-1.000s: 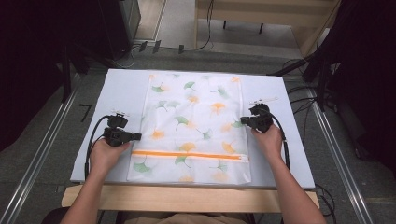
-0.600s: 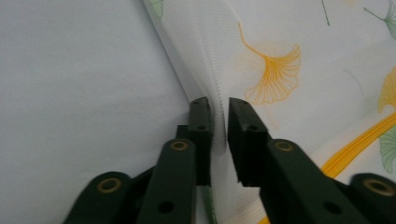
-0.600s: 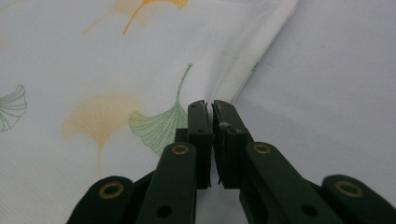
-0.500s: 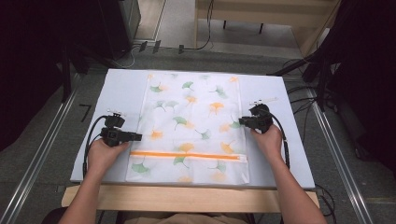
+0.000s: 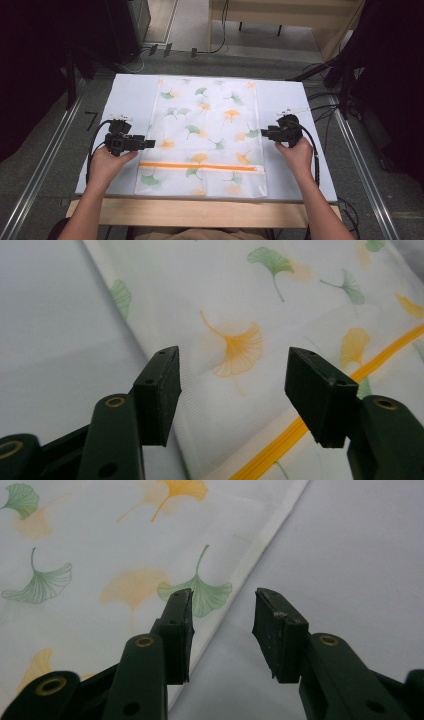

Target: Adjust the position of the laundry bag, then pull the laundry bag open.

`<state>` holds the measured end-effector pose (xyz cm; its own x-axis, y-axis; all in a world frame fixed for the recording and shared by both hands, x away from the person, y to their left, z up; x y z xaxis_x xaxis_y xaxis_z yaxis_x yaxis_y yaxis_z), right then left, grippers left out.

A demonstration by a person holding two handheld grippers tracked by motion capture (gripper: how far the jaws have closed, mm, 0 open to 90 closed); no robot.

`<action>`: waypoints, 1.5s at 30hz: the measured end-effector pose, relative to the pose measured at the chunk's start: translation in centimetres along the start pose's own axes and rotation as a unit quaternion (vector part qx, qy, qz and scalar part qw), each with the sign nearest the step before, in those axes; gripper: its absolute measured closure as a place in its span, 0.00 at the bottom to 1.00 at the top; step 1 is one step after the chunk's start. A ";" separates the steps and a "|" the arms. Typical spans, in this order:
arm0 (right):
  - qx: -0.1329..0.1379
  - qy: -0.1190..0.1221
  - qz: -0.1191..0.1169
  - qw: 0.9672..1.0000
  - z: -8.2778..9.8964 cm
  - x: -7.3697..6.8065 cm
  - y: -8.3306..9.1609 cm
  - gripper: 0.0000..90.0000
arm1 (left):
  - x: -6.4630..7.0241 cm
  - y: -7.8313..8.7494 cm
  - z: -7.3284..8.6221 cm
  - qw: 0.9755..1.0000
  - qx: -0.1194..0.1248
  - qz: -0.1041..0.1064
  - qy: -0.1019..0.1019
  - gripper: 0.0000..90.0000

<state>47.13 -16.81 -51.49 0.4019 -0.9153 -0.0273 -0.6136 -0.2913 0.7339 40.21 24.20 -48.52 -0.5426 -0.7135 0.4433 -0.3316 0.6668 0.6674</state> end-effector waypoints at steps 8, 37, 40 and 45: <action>-0.005 0.020 -0.005 1.000 1.1 -1.2 2.0 0.66 | 1.3 -0.9 -0.5 1.000 -0.003 0.011 -0.017 0.37; -0.014 0.051 -0.049 0.997 5.5 -4.9 5.6 0.69 | 5.0 -3.4 -1.7 0.997 -0.015 0.048 -0.061 0.41; -0.018 0.053 -0.050 0.997 5.8 -5.0 5.6 0.71 | 5.4 -3.8 -1.8 0.996 -0.019 0.051 -0.068 0.40; -0.021 0.056 -0.048 0.997 6.2 -5.1 5.6 0.72 | 6.0 -4.3 -2.0 0.995 -0.024 0.057 -0.078 0.40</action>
Point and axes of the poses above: each handheld gripper's, and its own axes: y roughly backward along the jaws, z roughly out of its underside, x roughly to its right, the point moved 10 cm from there along -y, roughly forward along the jaws, and after that the axes turned 11 degrees about z, right-handed, at the moved point
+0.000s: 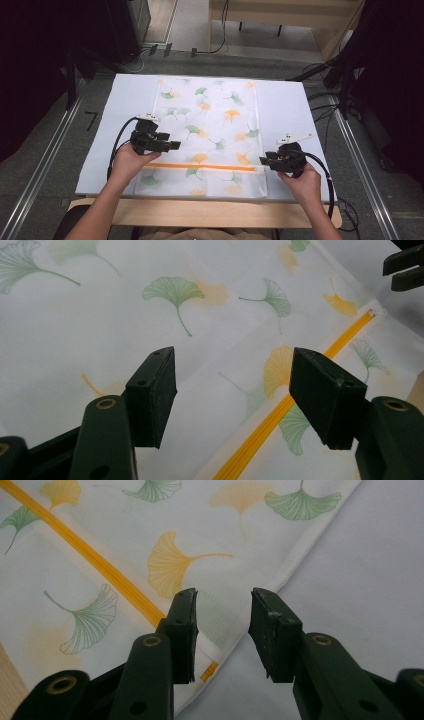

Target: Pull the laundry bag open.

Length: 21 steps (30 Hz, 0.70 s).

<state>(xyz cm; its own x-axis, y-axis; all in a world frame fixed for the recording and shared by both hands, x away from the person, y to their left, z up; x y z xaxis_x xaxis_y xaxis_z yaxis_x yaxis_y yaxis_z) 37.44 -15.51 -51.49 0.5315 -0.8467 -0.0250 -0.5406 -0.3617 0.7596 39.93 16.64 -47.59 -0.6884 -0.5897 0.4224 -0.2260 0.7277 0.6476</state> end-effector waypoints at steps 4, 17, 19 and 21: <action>0.000 -0.001 -0.001 1.000 0.2 -0.1 0.1 0.76 | 0.5 -0.6 -0.1 1.000 -0.004 0.005 -0.003 0.40; -0.036 -0.013 -0.025 0.999 1.9 -0.7 -0.7 1.00 | 1.3 -2.0 -0.5 1.000 -0.017 0.014 -0.018 0.40; -0.042 -0.013 -0.028 0.999 2.1 -0.7 -0.8 1.00 | 1.3 -2.2 -0.6 1.000 -0.017 0.014 -0.019 0.40; -0.044 -0.011 -0.033 0.998 2.3 -0.8 -1.0 1.00 | 1.3 -2.3 -0.6 1.000 -0.020 0.013 -0.021 0.40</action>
Point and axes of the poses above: each handheld gripper's, and its own axes: y roughly backward along the jaws, z roughly out of its underside, x roughly to its right, the point moved 10 cm from there along -y, roughly forward along the jaws, and after that the axes turned 11 degrees about z, right-handed, at the moved point
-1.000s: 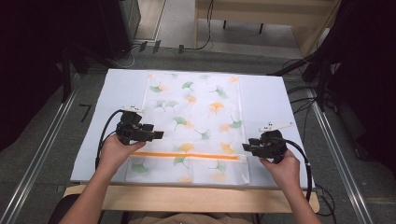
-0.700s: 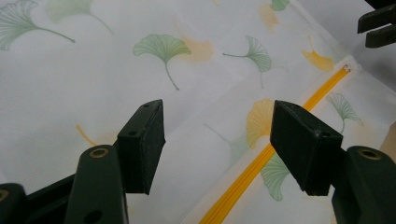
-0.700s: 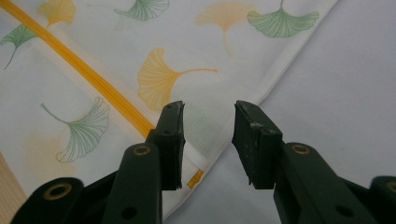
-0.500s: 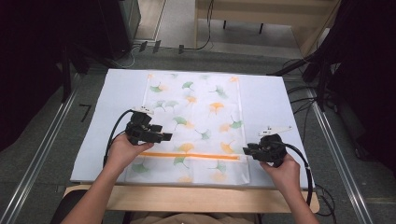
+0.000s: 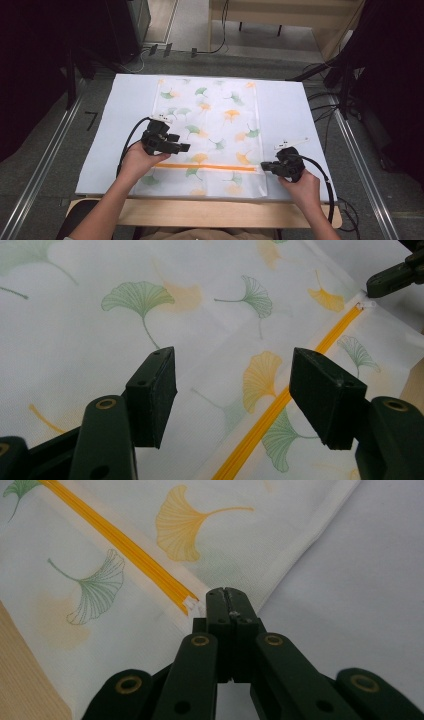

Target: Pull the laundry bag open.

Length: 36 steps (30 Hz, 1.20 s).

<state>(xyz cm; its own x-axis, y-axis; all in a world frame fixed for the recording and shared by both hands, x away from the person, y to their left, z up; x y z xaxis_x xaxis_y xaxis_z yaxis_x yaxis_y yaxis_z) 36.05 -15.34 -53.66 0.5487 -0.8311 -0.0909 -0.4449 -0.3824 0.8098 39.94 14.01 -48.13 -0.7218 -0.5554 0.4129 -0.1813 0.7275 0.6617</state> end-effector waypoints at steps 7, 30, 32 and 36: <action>-0.019 0.011 -0.005 1.000 0.6 -0.9 -0.2 1.00 | 0.1 -0.4 -0.2 1.000 -0.003 0.001 -0.004 0.40; -0.009 0.023 -0.012 1.000 -0.6 -2.3 -0.9 1.00 | 0.1 -0.4 -0.1 1.000 -0.002 0.005 -0.004 0.40; -0.004 0.028 -0.012 1.000 -0.8 -2.4 -1.0 1.00 | 0.1 -0.4 -0.1 1.000 -0.002 0.005 -0.005 0.40; 0.010 0.024 -0.007 1.000 -1.5 -2.1 -0.5 0.98 | 0.3 -0.4 -0.1 1.000 0.000 0.008 -0.008 0.40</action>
Point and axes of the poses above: each handheld gripper's, and its own axes: y roughly backward along the jaws, z roughly out of its underside, x roughly to its right, the point moved 10 cm from there along -y, roughly forward along the jaws, and after that the axes turned 11 degrees about z, right-handed, at the moved point
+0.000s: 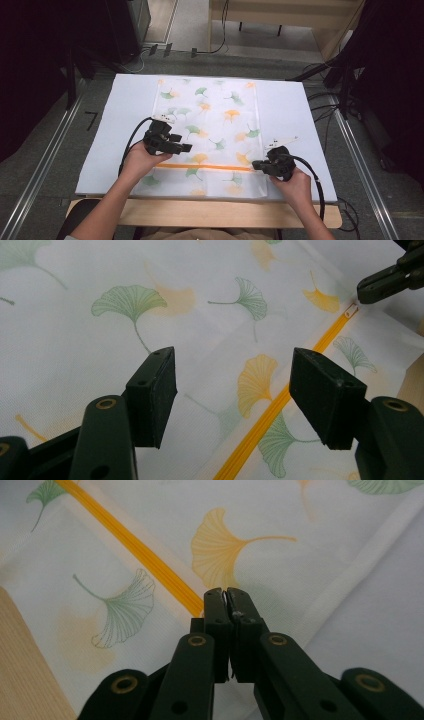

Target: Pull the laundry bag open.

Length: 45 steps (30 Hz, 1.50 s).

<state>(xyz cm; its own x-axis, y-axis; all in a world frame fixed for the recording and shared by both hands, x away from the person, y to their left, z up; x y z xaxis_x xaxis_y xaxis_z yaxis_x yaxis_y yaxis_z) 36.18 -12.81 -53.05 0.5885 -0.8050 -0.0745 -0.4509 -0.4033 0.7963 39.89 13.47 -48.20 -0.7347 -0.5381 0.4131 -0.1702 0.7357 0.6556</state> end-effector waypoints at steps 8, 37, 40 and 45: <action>0.006 -0.015 0.029 0.999 0.3 1.9 1.3 0.87 | 0.9 -0.6 -0.1 1.000 -0.001 0.006 -0.020 0.45; -0.033 -0.072 0.034 0.996 2.7 2.1 0.6 0.72 | 1.9 -2.6 -0.9 0.998 -0.021 0.013 -0.052 0.46; -0.033 -0.073 0.034 0.996 2.6 1.8 0.5 0.72 | 2.0 -2.7 -0.9 0.998 -0.023 0.015 -0.050 0.46; -0.029 -0.047 0.046 0.997 2.3 1.4 0.2 0.71 | 1.9 -2.9 -0.9 0.998 -0.025 0.014 -0.047 0.45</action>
<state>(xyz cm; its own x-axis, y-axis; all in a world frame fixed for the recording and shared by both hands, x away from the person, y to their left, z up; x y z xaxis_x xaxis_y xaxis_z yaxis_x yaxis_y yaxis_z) 35.35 -14.99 -54.40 0.4804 -0.8754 -0.0536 -0.4583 -0.3027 0.8357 39.56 9.99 -48.74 -0.7975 -0.4746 0.3724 -0.1168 0.7271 0.6765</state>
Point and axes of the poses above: each handheld gripper's, and its own axes: y roughly backward along the jaws, z roughly out of its underside, x roughly to its right, the point moved 10 cm from there along -y, roughly forward along the jaws, and after that the axes turned 11 degrees about z, right-handed, at the moved point
